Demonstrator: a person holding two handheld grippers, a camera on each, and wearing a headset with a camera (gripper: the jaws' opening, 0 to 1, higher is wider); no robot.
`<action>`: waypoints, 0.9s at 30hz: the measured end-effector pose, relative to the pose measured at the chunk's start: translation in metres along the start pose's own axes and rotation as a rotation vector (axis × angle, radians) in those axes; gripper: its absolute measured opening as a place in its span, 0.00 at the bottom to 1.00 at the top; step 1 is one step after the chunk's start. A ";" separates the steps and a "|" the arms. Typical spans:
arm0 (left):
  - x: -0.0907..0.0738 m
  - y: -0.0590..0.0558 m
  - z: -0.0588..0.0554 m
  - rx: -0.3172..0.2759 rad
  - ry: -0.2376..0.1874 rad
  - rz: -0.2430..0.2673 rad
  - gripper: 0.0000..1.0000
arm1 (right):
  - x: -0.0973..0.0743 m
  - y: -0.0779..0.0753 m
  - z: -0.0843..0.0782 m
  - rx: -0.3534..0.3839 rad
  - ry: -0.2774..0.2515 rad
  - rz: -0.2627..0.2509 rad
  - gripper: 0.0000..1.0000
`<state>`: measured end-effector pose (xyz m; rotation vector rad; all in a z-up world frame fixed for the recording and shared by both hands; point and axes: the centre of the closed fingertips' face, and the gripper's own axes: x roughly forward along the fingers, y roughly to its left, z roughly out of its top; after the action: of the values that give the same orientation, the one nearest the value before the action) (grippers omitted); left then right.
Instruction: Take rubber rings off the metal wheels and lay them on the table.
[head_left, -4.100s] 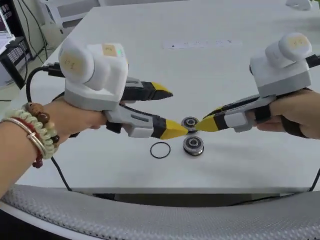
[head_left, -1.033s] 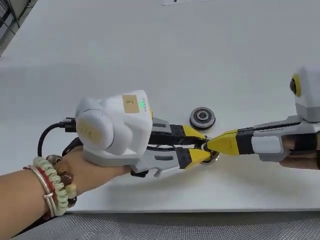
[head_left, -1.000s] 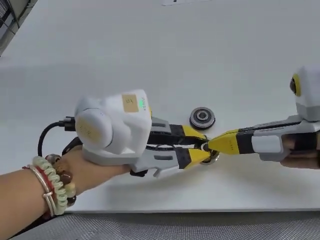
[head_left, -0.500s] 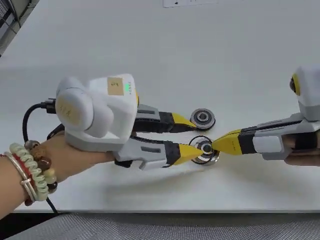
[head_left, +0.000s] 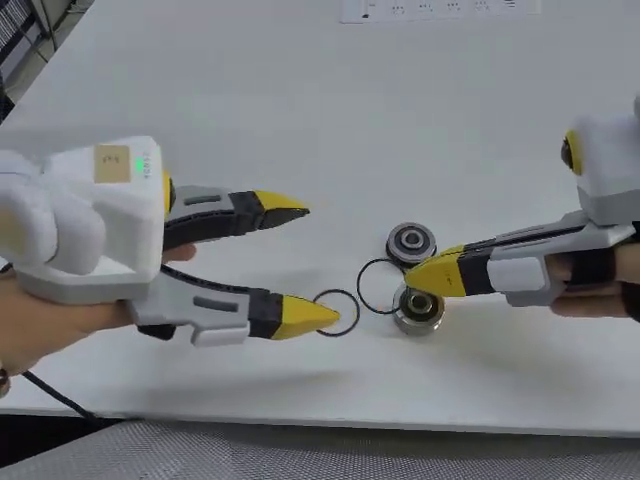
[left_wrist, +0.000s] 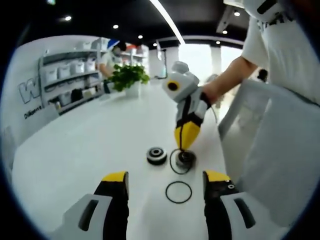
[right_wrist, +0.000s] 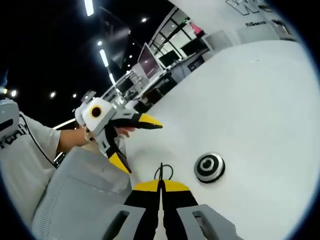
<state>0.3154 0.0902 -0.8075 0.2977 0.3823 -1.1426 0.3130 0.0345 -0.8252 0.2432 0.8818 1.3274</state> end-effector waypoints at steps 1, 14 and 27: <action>-0.002 0.001 -0.001 0.001 0.003 0.008 0.64 | 0.003 0.001 0.000 -0.005 0.009 0.005 0.00; -0.034 -0.003 -0.032 -0.046 0.063 0.088 0.66 | 0.026 -0.009 -0.004 -0.021 0.079 -0.052 0.00; -0.046 0.002 -0.025 -0.116 0.004 0.168 0.64 | 0.032 -0.013 -0.006 -0.126 0.143 -0.082 0.01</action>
<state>0.2969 0.1394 -0.8094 0.2264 0.4173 -0.9513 0.3178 0.0579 -0.8508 0.0134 0.9142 1.3302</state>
